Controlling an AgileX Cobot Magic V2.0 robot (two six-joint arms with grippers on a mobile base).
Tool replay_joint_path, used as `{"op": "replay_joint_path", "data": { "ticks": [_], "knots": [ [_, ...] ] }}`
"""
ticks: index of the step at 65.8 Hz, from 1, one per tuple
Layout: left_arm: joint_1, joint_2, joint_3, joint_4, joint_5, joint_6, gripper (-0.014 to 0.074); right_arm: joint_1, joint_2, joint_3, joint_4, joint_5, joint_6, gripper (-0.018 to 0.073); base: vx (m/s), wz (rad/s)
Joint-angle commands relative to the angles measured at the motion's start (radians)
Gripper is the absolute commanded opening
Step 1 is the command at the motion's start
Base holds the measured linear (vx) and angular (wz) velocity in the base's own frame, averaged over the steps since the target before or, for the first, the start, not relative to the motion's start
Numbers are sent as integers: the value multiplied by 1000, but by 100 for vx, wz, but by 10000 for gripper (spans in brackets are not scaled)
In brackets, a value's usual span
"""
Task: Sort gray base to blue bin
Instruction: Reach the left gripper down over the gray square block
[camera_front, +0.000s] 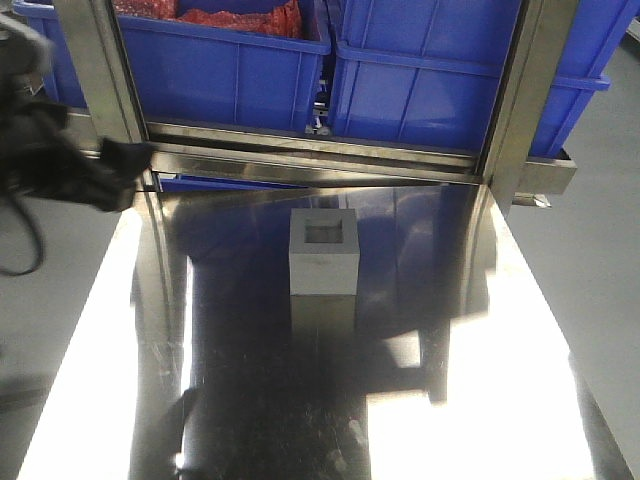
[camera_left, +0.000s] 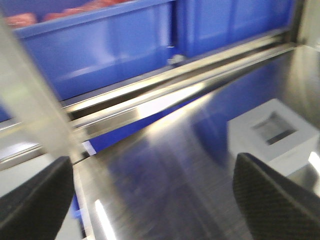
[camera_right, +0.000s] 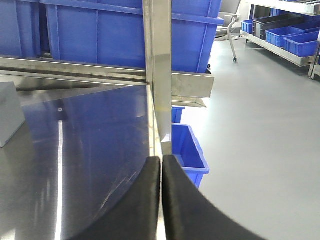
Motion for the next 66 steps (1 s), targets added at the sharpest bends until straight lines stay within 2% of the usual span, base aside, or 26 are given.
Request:
{"op": "replay_joint_path", "data": {
  "ticks": [1, 18, 31, 39, 47, 59, 66],
  "knots": [
    [-50, 65, -104, -14, -51, -53, 624, -2, 3, 1, -8, -75, -13, -5, 0, 0],
    [-148, 363, -387, -13, 80, -224, 624, -2, 3, 1, -8, -75, -13, -5, 0, 0],
    [-151, 587, -625, -4, 265, -355, 615, -2, 3, 1, -8, -75, -13, -5, 0, 0],
    [-151, 699, -736, -13, 333, -373, 611, -2, 3, 1, -8, -75, -13, -5, 0, 0],
    [-151, 778, -813, -86, 365, -373, 611, -2, 3, 1, -8, -75, -13, -5, 0, 0],
    [-151, 841, -855, -151, 384, -373, 608, -2, 3, 1, -2, -76, -13, -5, 0, 0],
    [-151, 865, -856, -153, 389, -372, 608, -2, 3, 1, -2, -76, -13, -5, 0, 0]
  ]
}}
